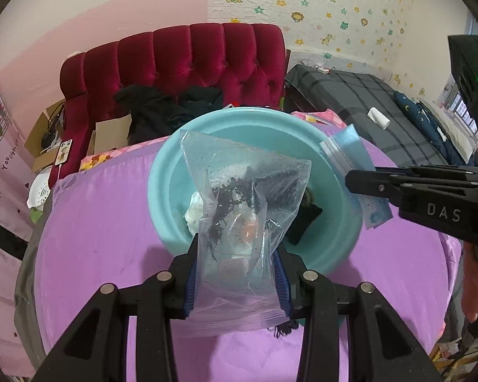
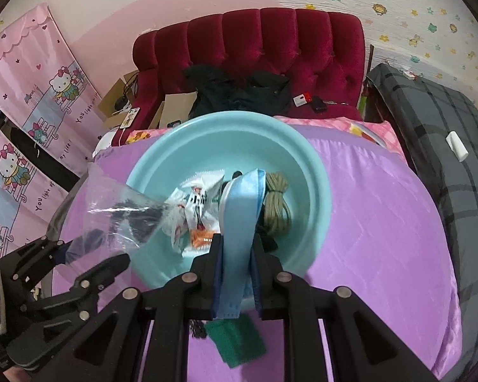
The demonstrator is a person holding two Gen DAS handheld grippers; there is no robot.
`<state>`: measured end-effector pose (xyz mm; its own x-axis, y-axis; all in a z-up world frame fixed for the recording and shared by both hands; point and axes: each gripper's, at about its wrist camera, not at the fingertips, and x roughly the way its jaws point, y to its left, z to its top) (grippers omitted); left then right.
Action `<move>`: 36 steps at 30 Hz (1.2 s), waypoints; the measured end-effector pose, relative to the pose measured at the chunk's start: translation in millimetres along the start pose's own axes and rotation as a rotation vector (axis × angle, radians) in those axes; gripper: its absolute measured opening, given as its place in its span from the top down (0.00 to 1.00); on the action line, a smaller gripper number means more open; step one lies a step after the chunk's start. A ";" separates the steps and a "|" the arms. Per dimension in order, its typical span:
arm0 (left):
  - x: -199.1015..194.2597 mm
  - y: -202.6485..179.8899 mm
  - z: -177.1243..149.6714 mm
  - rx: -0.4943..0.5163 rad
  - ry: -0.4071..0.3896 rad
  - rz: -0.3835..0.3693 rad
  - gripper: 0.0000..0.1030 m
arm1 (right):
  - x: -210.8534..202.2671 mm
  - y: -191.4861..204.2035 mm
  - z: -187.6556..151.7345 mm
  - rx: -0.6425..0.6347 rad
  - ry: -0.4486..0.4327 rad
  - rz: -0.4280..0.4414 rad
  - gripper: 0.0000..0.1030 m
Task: Organize soft objects
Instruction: 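Carry the mask and zip bag with both tools over the blue basin, then open both tools to drop the mask and zip bag into the basin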
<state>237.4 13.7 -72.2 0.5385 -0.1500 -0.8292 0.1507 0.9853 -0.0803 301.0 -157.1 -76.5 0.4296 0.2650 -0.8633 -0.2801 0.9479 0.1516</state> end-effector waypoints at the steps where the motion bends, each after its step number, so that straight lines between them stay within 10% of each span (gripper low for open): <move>1: 3.3 0.2 2.4 0.002 0.001 0.001 0.58 | 3.9 0.2 3.5 -0.001 0.002 0.000 0.83; 36: 111.7 4.2 36.1 0.030 0.120 0.036 0.57 | 117.6 -20.8 36.7 0.049 0.068 -0.006 0.76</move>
<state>328.1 -1.9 -145.2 0.4409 -0.1020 -0.8917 0.1585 0.9868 -0.0345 388.9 -139.2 -163.5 0.3713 0.2487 -0.8946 -0.2346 0.9573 0.1688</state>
